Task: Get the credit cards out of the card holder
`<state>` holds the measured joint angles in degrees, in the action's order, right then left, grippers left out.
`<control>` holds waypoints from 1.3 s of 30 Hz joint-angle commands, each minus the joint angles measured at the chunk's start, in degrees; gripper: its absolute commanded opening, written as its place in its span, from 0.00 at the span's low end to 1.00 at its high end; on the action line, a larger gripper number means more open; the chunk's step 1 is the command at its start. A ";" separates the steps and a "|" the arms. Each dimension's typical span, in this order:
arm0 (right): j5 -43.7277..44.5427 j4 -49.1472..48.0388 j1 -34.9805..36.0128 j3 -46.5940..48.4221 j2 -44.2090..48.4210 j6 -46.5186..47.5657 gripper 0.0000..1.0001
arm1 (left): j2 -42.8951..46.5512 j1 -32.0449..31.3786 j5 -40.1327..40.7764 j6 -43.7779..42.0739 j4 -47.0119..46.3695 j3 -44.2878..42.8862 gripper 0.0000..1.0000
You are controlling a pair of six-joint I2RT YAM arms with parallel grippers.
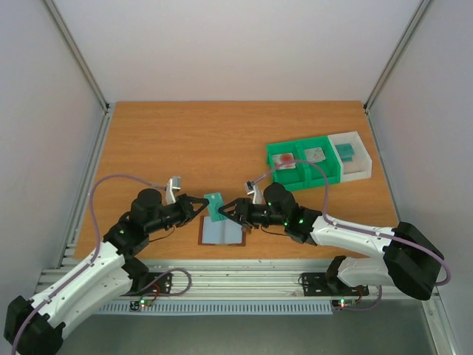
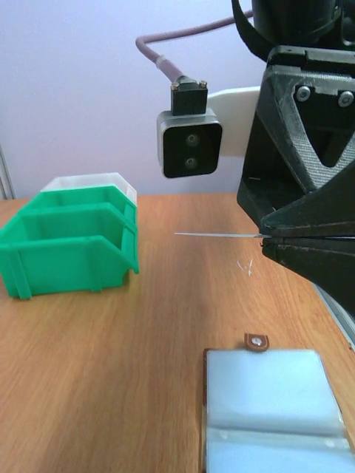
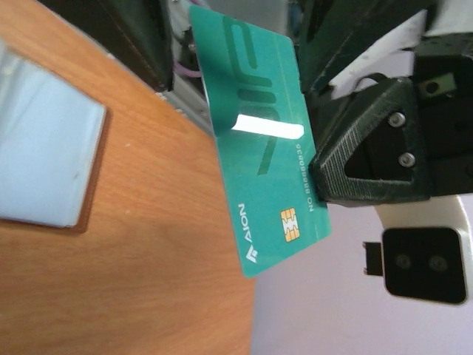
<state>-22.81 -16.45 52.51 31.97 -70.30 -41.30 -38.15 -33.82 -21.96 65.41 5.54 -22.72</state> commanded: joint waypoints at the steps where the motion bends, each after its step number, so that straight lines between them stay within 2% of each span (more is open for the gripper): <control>1: -2.40 -5.25 0.40 -0.52 -0.46 -1.66 0.39 | 1.37 0.18 0.43 2.38 -7.03 0.40 0.00; 6: -2.75 -5.96 0.35 -1.10 0.16 -1.22 0.10 | 1.94 0.16 0.42 3.05 -8.31 1.27 0.01; 8: -2.92 -5.16 0.36 -1.00 0.64 0.58 0.02 | 2.19 0.21 0.02 2.68 -7.89 1.21 0.07; 10: -3.09 -3.61 0.15 -0.94 1.47 3.04 0.01 | 2.86 0.16 -0.70 1.79 -6.09 0.79 0.19; 12: -4.86 -2.34 -0.24 -0.65 2.23 5.52 0.01 | 4.36 0.18 -0.78 -0.31 -0.15 0.19 0.28; 16: -11.52 -0.18 -0.58 0.70 2.82 10.40 0.01 | 9.27 0.25 -1.43 -3.42 7.42 -0.05 0.48; 21: -21.02 1.59 -0.63 2.26 2.95 15.47 0.01 | 13.33 0.25 -4.85 -9.89 16.53 -2.85 0.60; 28: -29.89 8.34 -0.50 5.03 4.34 22.89 0.01 | 12.58 0.34 -14.27 -18.26 25.06 -7.55 0.62; 32: -31.99 15.71 -0.47 8.57 4.49 28.47 0.01 | 10.75 0.35 -20.56 -21.78 27.13 -10.01 0.62; 35: -35.73 18.79 -0.44 10.58 3.70 30.64 0.01 | 10.07 0.34 -27.12 -22.32 24.33 -10.28 0.56; 39: -38.09 23.28 -0.18 12.81 2.69 33.53 0.01 | 10.46 0.37 -29.38 -22.34 23.91 -10.19 0.49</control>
<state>-56.18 0.27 52.07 41.85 -66.81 -13.50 -27.77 -33.47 -44.73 45.23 30.68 -31.38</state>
